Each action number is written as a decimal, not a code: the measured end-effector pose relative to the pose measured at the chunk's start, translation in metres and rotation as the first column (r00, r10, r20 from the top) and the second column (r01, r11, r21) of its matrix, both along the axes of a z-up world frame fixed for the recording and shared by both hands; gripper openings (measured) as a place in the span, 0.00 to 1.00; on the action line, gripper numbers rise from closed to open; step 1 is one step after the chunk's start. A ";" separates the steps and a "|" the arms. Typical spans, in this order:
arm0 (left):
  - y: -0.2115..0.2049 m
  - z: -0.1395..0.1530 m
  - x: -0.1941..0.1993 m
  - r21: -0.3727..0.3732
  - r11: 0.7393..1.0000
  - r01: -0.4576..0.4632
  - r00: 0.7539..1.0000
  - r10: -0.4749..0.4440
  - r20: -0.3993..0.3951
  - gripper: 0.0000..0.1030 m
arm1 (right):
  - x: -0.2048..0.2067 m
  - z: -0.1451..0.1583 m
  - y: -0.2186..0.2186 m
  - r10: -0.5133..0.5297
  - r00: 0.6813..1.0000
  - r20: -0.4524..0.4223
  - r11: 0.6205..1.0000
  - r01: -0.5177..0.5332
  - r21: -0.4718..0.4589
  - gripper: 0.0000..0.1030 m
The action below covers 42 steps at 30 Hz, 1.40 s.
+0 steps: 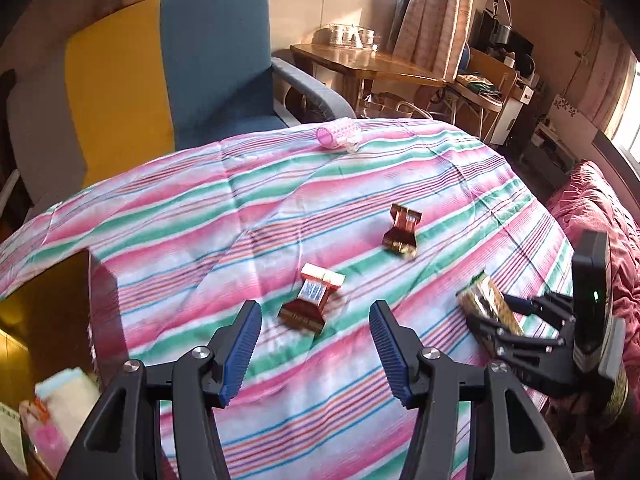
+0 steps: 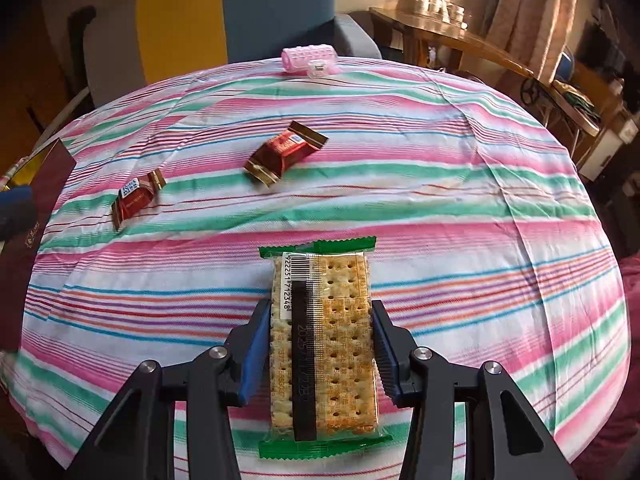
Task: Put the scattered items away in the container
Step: 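Close left tool on the pink hair roller while right tool holds the crackers, then carry the roller with left tool while right tool carries the crackers over the tray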
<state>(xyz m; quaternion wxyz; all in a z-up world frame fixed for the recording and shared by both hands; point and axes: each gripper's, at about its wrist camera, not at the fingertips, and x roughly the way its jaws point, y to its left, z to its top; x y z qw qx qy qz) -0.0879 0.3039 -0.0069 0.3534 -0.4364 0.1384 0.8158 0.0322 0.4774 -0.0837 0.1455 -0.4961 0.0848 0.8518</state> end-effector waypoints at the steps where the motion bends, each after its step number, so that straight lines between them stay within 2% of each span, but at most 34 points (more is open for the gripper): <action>1: 0.011 0.004 -0.008 -0.002 1.000 0.012 1.000 -0.012 -0.013 0.56 | 0.003 0.000 0.003 -0.006 1.000 -0.004 1.000 0.006 -0.002 0.47; 4: 0.047 0.013 -0.034 -0.023 0.998 0.057 0.997 -0.058 -0.049 0.56 | 0.008 -0.002 0.008 -0.019 1.000 -0.018 1.000 0.019 -0.012 0.47; 7: 0.080 0.020 -0.065 -0.004 0.995 0.096 0.994 -0.096 -0.044 0.56 | 0.005 -0.003 0.009 -0.016 0.999 -0.030 1.000 0.016 -0.017 0.47; 9: 0.104 0.022 -0.082 -0.014 0.992 0.126 0.989 -0.127 -0.073 0.56 | 0.004 -0.003 0.011 -0.018 0.999 -0.041 1.000 0.017 -0.026 0.47; 14: 0.157 0.006 -0.116 -0.081 0.963 0.258 0.959 -0.265 -0.103 0.58 | -0.001 -0.004 0.017 -0.024 0.998 -0.063 0.999 0.020 -0.050 0.47; 17: 0.181 -0.007 -0.135 -0.122 0.947 0.297 0.942 -0.311 -0.126 0.58 | -0.003 -0.005 0.019 -0.025 0.997 -0.076 0.998 0.020 -0.059 0.47; 24: 0.220 -0.029 -0.173 -0.113 0.917 0.383 0.915 -0.393 -0.090 0.59 | -0.004 -0.006 0.022 -0.008 0.996 -0.091 0.998 0.002 -0.068 0.47; 27: 0.234 -0.039 -0.185 -0.098 0.903 0.419 0.905 -0.424 -0.040 0.59 | -0.003 -0.006 0.024 -0.005 0.996 -0.094 0.997 -0.002 -0.076 0.47; 32: 0.250 -0.062 -0.193 -0.127 0.892 0.435 0.899 -0.437 0.007 0.60 | -0.003 -0.005 0.027 -0.011 0.995 -0.096 0.995 0.001 -0.099 0.47; 34: 0.249 -0.064 -0.189 -0.100 0.889 0.447 0.894 -0.446 0.039 0.59 | -0.003 -0.005 0.028 -0.010 0.995 -0.094 0.995 0.000 -0.100 0.47; 37: 0.244 -0.067 -0.177 -0.081 0.892 0.444 0.895 -0.438 0.079 0.48 | -0.004 -0.005 0.028 -0.007 0.996 -0.091 0.995 -0.003 -0.099 0.47; 39: 0.239 -0.067 -0.167 -0.078 0.900 0.429 0.902 -0.423 0.083 0.37 | -0.004 -0.005 0.027 -0.006 0.996 -0.090 0.995 -0.002 -0.096 0.47; 42: 0.224 -0.060 -0.149 -0.058 0.915 0.399 0.915 -0.393 0.093 0.35 | -0.004 -0.005 0.027 -0.013 0.996 -0.093 0.995 0.004 -0.096 0.47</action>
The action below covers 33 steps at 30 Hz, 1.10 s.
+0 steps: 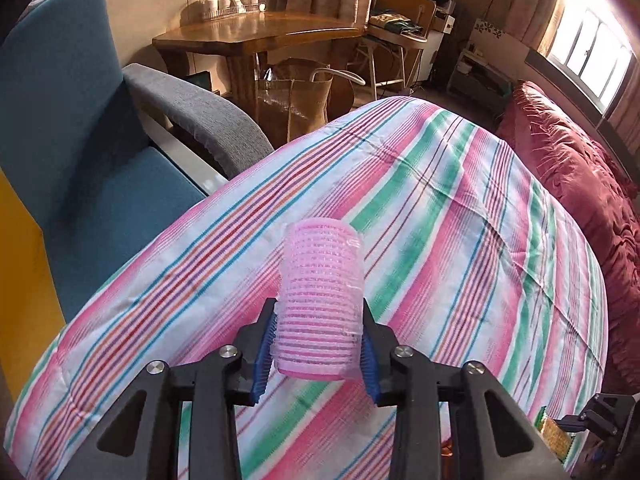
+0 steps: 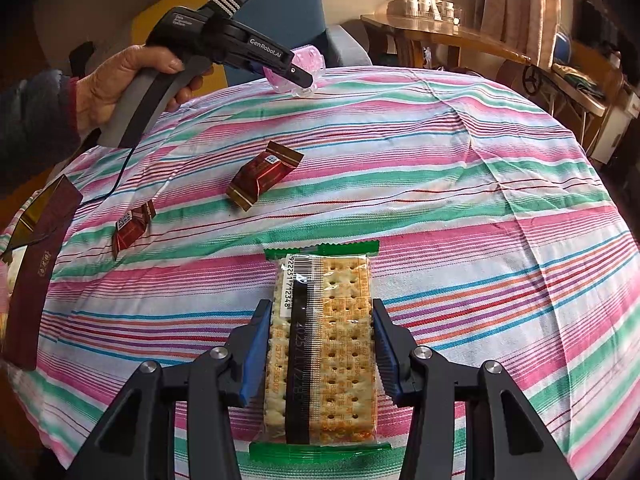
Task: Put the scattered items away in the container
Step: 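Carry the roller with left tool while right tool carries the crackers over the tray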
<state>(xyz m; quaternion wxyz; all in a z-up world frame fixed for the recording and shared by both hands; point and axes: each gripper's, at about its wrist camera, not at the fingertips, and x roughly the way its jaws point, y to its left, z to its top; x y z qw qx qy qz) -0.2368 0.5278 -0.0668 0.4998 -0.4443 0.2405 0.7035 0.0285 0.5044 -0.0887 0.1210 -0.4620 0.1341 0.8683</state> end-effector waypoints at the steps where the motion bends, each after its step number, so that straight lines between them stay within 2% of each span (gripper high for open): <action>1: -0.006 0.004 0.006 0.001 1.000 -0.015 1.000 0.015 0.001 0.35 | 0.000 0.000 0.000 -0.002 1.000 -0.001 1.000 0.002 -0.001 0.47; 10: -0.101 0.063 0.087 0.086 0.984 -0.158 0.987 0.160 -0.021 0.35 | 0.002 0.004 -0.008 -0.019 1.000 0.012 1.000 0.019 0.004 0.46; 15: -0.170 0.083 0.141 0.135 0.964 -0.230 0.969 0.240 -0.064 0.35 | 0.015 0.010 -0.036 0.009 1.000 -0.002 0.998 -0.009 -0.061 0.46; 18: -0.211 0.083 0.169 0.149 0.949 -0.276 0.953 0.290 -0.085 0.35 | 0.020 0.009 -0.063 0.045 0.999 -0.003 0.996 -0.045 -0.080 0.46; 21: -0.244 0.074 0.189 0.155 0.932 -0.328 0.932 0.346 -0.105 0.35 | 0.022 0.008 -0.093 0.083 0.996 0.012 0.995 -0.083 -0.051 0.46; 28: -0.305 0.036 0.217 0.144 0.891 -0.431 0.888 0.446 -0.106 0.35 | 0.018 0.007 -0.138 0.129 0.991 0.030 0.991 -0.130 0.026 0.46; 33: -0.324 0.012 0.230 0.132 0.881 -0.454 0.882 0.465 -0.070 0.35 | 0.018 0.006 -0.150 0.134 0.990 0.046 0.986 -0.138 0.090 0.46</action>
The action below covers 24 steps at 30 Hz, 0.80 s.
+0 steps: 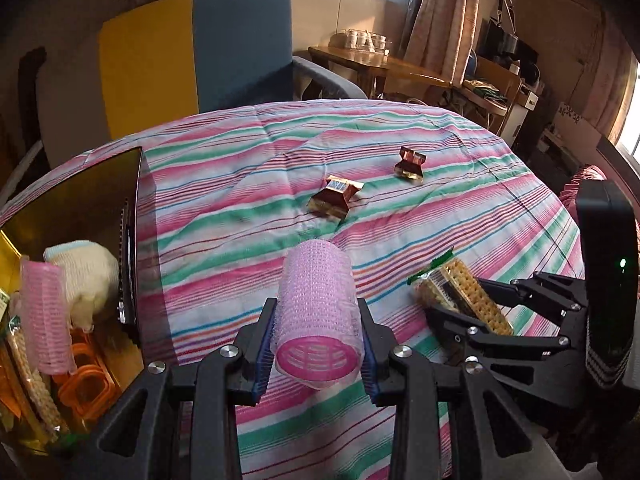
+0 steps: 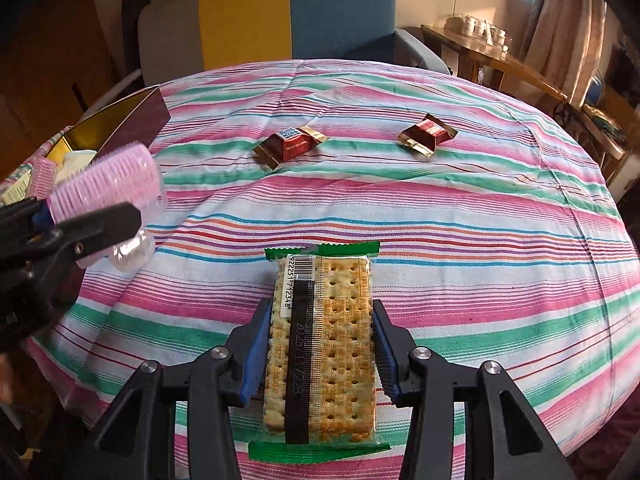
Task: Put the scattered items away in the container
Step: 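Carry the roller with left tool while right tool carries the crackers over the tray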
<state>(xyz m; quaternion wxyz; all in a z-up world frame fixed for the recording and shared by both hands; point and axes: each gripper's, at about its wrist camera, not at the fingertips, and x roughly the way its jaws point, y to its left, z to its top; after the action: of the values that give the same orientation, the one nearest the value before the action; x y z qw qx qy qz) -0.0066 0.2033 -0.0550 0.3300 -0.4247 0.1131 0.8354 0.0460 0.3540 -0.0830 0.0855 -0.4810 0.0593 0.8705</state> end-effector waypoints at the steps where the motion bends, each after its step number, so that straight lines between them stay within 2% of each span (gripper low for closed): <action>1: -0.002 -0.004 0.001 0.012 1.000 0.000 1.000 0.000 0.018 0.36 | 0.001 0.000 0.000 -0.003 1.000 0.001 1.000 0.003 0.003 0.47; 3: -0.008 -0.008 0.004 0.042 0.999 0.000 0.999 -0.002 0.048 0.46 | 0.003 0.001 0.001 -0.008 1.000 -0.002 1.000 0.008 -0.009 0.48; 6: -0.012 -0.003 0.009 0.069 0.998 0.012 0.999 -0.015 0.038 0.49 | 0.007 0.002 0.003 -0.014 1.000 -0.011 0.999 0.013 -0.036 0.53; 10: -0.017 0.003 0.007 0.101 0.995 0.004 0.999 -0.008 0.043 0.50 | 0.016 0.007 0.008 -0.022 0.999 -0.031 0.998 0.020 -0.054 0.56; 13: -0.013 0.002 0.003 0.081 0.997 0.015 0.999 -0.017 0.032 0.51 | 0.021 0.009 0.011 -0.026 0.999 -0.043 0.997 0.022 -0.075 0.57; 21: -0.008 -0.003 -0.006 0.095 0.995 -0.009 0.998 0.003 0.061 0.51 | 0.027 0.010 0.010 -0.032 0.999 -0.032 0.997 0.030 -0.066 0.58; 24: -0.005 -0.003 -0.009 0.086 0.996 -0.010 0.998 0.005 0.060 0.52 | 0.030 0.012 0.007 -0.021 0.999 -0.034 0.999 0.019 -0.047 0.63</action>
<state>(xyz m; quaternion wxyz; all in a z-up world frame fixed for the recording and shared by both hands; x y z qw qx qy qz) -0.0154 0.1986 -0.0576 0.3481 -0.4350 0.0653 0.8279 0.0763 0.3609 -0.0709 0.0817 -0.4671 0.0860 0.8762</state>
